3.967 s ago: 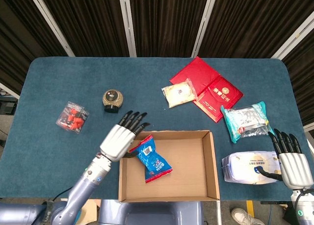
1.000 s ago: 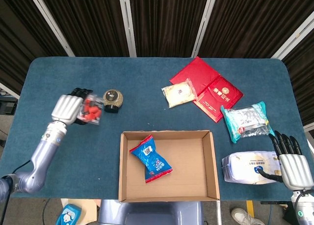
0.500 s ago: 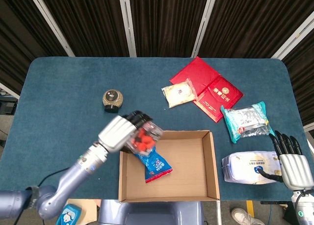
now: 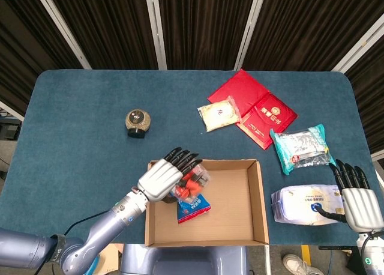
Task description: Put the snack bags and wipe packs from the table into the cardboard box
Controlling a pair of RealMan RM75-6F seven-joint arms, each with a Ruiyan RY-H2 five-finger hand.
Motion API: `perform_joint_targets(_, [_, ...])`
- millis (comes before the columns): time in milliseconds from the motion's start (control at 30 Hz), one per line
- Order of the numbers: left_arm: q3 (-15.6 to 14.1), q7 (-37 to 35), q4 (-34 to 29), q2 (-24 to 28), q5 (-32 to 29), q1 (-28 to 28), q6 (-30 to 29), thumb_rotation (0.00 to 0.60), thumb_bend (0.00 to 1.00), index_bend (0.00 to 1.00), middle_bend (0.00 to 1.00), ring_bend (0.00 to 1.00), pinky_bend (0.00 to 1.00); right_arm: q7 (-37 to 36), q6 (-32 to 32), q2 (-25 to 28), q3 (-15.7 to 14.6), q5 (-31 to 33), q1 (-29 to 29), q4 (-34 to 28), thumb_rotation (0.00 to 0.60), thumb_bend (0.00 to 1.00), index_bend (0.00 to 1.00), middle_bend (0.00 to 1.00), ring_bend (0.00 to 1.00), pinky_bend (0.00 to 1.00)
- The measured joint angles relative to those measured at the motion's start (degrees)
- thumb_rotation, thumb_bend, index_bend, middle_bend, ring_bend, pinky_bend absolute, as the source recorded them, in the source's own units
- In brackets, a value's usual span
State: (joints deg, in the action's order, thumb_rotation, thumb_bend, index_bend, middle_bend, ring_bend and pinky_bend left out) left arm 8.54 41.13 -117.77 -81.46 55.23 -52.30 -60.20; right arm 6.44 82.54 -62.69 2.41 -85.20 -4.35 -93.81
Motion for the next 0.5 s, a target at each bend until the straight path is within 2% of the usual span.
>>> perform_joint_targets(333, [-0.57, -3.18, -0.6, 4.68, 1.2, 1.97, -2.16, 0.6, 0.0, 0.0, 0.0, 0.0, 0.0, 0.76, -0.2, -0.08, -0.05, 0.24, -0.02, -0.23, 0.6, 0.03, 0.0, 0.0, 0.0, 0.0])
perform_joint_targets(500, [-2.37, -5.2, -1.47, 8.39, 3.27, 4.53, -3.5, 0.6, 0.0, 0.0, 0.0, 0.0, 0.0, 0.59, -0.34, 0.22, -0.22, 0.03, -0.02, -0.15, 0.6, 0.03, 0.0, 0.0, 0.0, 0.0])
